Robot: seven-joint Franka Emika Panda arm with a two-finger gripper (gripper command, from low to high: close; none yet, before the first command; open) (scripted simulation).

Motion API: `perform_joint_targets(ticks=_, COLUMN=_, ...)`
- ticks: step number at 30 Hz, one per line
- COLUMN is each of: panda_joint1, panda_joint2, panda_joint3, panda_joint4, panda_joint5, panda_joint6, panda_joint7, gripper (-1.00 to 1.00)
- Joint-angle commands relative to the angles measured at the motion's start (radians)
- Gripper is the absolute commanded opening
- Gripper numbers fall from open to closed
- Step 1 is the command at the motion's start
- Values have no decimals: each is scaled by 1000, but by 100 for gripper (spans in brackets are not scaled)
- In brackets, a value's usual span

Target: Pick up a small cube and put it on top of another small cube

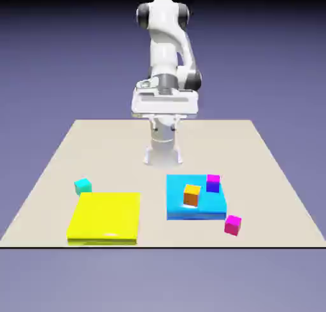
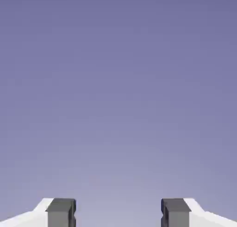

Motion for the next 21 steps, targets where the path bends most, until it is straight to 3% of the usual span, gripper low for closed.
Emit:
perform_joint_targets(ticks=1, panda_joint1=-11, panda_joint2=36, panda_joint3=22, panda_joint4=22, panda_joint5=-6, panda_joint6=-23, panda_joint7=31, gripper=0)
perform_joint_targets(ticks=21, panda_joint1=-223, panda_joint2=761, panda_joint3=467, panda_joint4=471, panda_joint5=-118, panda_joint6=-473, panda_joint7=642, gripper=0)
